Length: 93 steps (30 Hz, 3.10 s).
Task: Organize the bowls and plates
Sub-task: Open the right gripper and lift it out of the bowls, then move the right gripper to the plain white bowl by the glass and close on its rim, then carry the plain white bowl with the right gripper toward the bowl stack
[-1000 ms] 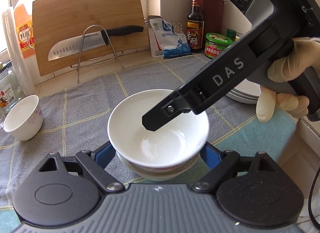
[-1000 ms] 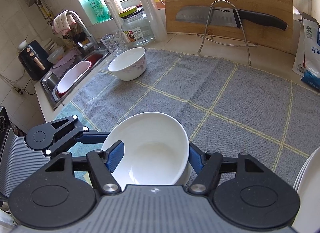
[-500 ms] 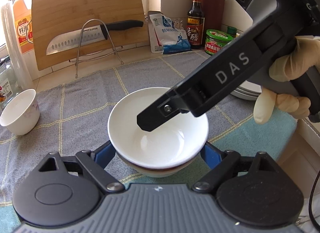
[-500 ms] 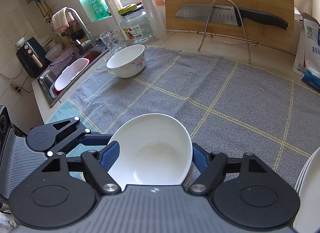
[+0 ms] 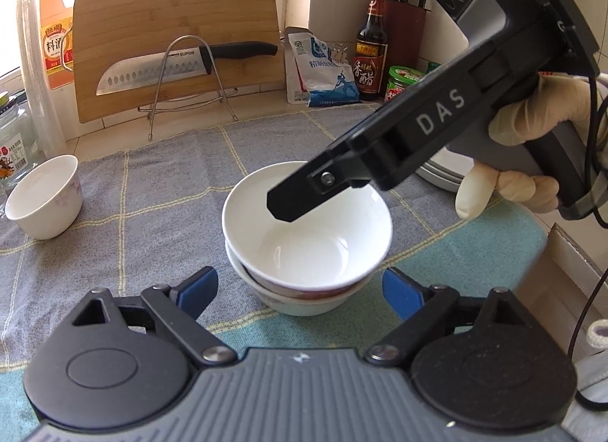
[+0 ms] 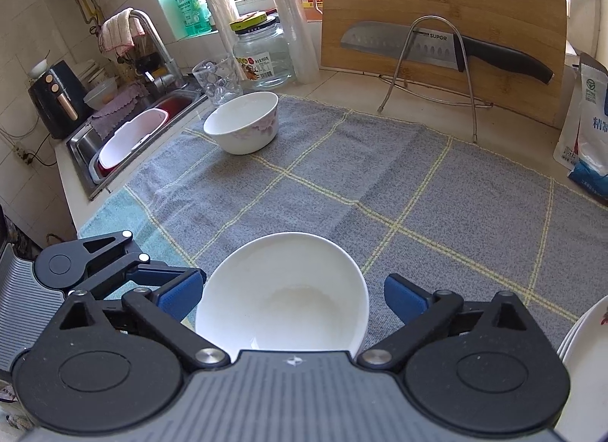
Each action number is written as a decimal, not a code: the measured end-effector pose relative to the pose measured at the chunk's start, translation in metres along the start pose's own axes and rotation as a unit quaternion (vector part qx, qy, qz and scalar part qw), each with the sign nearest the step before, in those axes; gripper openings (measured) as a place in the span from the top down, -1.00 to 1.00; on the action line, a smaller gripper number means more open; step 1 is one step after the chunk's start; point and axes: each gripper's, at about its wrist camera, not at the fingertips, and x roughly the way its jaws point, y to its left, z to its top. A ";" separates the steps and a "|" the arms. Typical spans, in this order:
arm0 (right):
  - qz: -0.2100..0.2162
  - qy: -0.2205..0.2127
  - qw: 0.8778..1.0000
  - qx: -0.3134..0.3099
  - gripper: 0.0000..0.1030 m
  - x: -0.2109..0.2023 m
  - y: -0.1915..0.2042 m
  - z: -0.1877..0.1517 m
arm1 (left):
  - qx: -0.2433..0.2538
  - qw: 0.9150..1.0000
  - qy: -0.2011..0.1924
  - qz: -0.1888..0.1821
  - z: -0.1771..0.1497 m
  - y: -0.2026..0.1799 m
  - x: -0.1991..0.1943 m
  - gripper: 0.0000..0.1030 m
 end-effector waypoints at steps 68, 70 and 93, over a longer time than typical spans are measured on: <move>0.054 0.065 0.995 -0.046 -0.12 0.231 0.043 0.201 | -0.082 0.982 -0.066 0.159 0.013 0.219 0.057 -0.77; 0.053 0.066 0.995 -0.051 -0.12 0.227 0.046 0.200 | -0.080 0.982 -0.063 0.159 0.013 0.217 0.055 -0.77; 0.051 0.047 0.997 -0.028 -0.16 0.106 0.064 0.140 | -0.021 0.989 -0.060 0.131 0.020 0.120 -0.009 -0.77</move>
